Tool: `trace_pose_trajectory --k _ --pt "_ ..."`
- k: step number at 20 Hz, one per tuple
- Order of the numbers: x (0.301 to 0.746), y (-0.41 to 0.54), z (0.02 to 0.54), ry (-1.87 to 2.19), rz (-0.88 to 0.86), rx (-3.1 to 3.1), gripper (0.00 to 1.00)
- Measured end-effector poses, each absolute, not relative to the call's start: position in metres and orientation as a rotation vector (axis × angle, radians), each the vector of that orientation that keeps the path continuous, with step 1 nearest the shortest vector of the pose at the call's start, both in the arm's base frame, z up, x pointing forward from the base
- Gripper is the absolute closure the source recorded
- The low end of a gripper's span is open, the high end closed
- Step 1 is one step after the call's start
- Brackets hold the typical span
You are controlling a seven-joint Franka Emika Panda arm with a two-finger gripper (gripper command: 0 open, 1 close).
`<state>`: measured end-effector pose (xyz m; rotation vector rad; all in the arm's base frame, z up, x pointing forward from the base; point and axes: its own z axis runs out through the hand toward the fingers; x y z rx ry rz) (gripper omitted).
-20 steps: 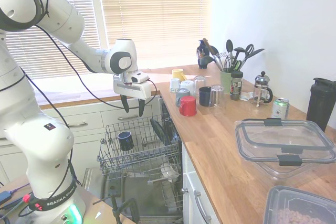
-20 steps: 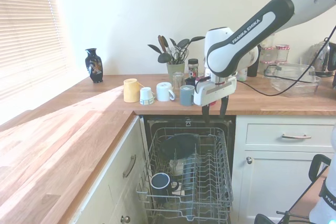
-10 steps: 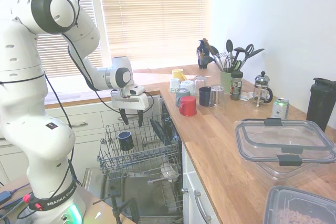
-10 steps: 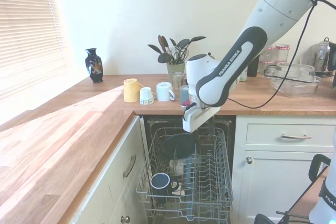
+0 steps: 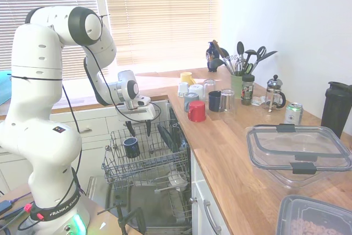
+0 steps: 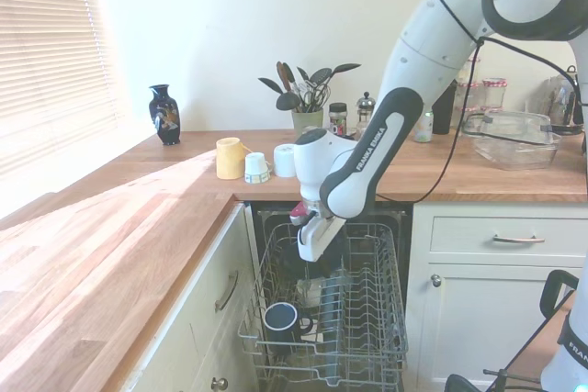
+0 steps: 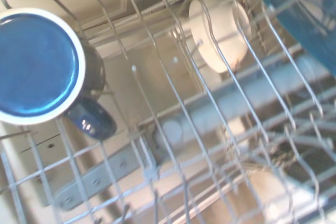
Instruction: Move a mug from dishwasher to table
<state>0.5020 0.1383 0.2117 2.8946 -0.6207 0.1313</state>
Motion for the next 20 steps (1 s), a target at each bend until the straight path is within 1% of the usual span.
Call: trace_pose_trajectory --k 8,20 --pt "0.516 0.168 0.173 -0.423 0.131 2.866 0.0" --pt "0.522 0.217 0.128 -0.197 0.067 2.864 0.0"
